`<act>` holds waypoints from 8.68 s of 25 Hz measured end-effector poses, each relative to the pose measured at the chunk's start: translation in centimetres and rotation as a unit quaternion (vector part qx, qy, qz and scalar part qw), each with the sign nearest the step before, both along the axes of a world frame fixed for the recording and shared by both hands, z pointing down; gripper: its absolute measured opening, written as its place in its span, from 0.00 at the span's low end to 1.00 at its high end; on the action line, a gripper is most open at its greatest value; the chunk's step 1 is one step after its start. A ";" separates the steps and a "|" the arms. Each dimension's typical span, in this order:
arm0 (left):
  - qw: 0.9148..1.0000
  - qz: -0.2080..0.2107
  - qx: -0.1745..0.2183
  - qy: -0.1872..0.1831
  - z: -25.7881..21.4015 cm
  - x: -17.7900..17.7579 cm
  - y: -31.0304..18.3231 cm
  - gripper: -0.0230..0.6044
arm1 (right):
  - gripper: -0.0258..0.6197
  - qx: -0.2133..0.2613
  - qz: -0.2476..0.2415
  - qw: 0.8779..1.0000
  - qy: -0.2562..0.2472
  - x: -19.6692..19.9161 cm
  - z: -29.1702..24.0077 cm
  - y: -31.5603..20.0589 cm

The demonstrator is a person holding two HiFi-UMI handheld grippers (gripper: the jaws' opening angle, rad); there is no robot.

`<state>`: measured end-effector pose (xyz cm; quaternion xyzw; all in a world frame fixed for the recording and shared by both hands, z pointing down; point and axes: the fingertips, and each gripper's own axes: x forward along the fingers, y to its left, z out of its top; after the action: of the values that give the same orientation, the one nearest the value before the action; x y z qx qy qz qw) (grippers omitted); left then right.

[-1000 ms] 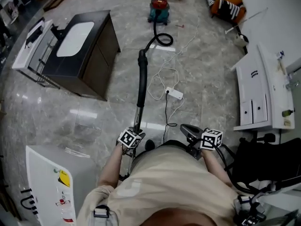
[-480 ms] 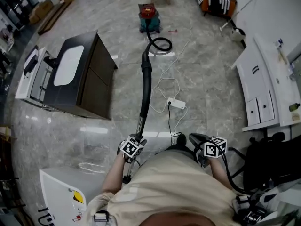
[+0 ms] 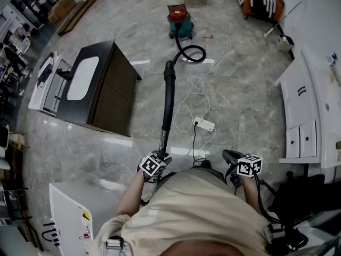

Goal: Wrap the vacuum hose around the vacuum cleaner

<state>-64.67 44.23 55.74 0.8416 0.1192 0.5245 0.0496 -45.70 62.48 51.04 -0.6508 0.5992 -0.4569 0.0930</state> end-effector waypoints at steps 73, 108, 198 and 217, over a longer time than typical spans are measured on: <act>0.989 -0.100 0.079 0.073 -12.1 56.3 -26.8 0.19 | 0.05 0.055 0.005 0.998 -0.026 57.5 -3.8 -17.9; 0.991 -0.040 0.113 0.054 -14.2 82.8 -45.5 0.19 | 0.05 0.060 -0.027 0.997 -0.040 86.2 -5.1 -42.4; 0.981 0.096 0.097 0.138 -13.8 107.7 -81.2 0.25 | 0.31 0.439 -0.202 0.873 -0.074 91.7 -35.8 -104.0; 0.957 -0.031 0.192 0.215 -22.6 105.0 -96.6 0.45 | 0.30 0.457 -0.265 0.849 0.020 92.1 -40.8 -116.7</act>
<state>40.30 -52.41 33.11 0.9315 -0.0023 0.3423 -0.1231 46.43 -54.27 10.26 -0.3602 0.8919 -0.1252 0.2430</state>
